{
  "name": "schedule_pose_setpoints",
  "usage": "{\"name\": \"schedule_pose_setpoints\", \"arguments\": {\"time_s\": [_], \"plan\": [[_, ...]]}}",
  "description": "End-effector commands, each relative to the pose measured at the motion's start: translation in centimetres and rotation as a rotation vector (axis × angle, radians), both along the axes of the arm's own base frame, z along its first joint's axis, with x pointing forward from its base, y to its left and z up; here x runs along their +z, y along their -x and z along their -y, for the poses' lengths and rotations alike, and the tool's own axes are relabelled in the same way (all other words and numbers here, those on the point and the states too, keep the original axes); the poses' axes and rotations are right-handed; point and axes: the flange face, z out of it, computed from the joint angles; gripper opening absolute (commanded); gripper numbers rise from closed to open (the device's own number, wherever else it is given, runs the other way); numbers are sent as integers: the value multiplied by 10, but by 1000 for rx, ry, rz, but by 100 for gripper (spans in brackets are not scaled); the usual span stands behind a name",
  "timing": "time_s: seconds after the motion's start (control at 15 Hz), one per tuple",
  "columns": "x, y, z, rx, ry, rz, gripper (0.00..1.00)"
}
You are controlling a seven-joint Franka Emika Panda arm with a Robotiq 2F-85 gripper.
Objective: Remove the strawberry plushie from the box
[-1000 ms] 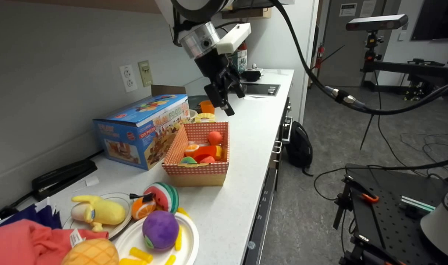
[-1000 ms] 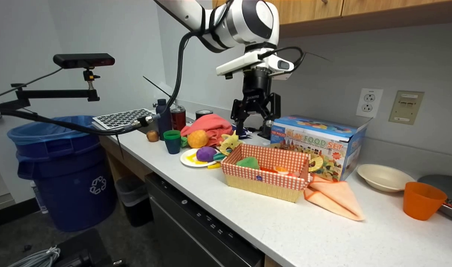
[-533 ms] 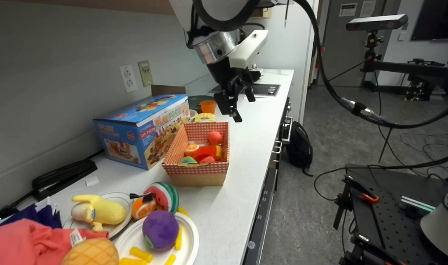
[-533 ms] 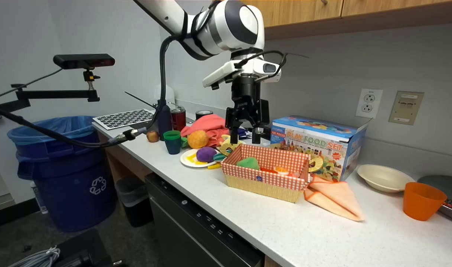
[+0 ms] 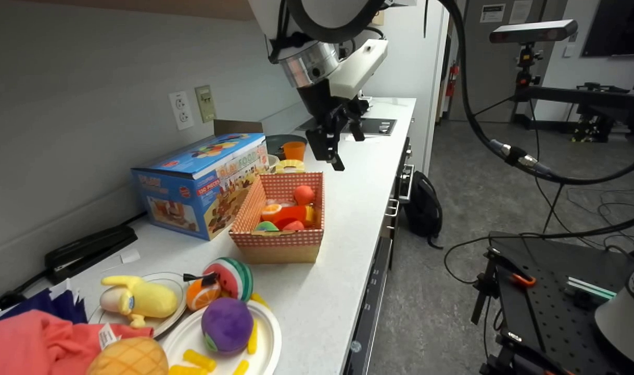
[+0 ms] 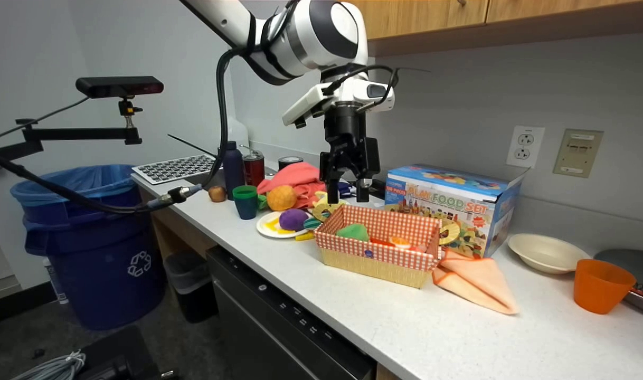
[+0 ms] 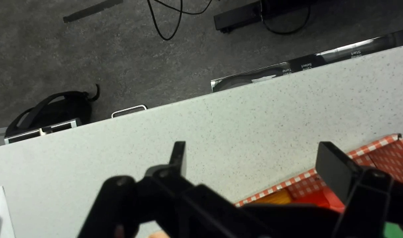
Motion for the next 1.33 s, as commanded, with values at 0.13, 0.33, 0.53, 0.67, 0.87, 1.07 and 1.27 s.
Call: {"name": "schedule_pose_setpoints", "arguments": {"time_s": [0.13,0.33,0.53,0.67,0.87,1.07,1.27], "plan": [[-9,-34,12,-37,-41,108,100],[-15,-51,17,-38,-64,186,100],[-33,-69,26,-43,-75,232,100],[-48,-78,29,-43,-78,250,100],[-74,-93,35,-56,-60,264,100],[-97,-104,47,-93,-45,261,100],[-119,-109,56,-135,-35,240,100]]}}
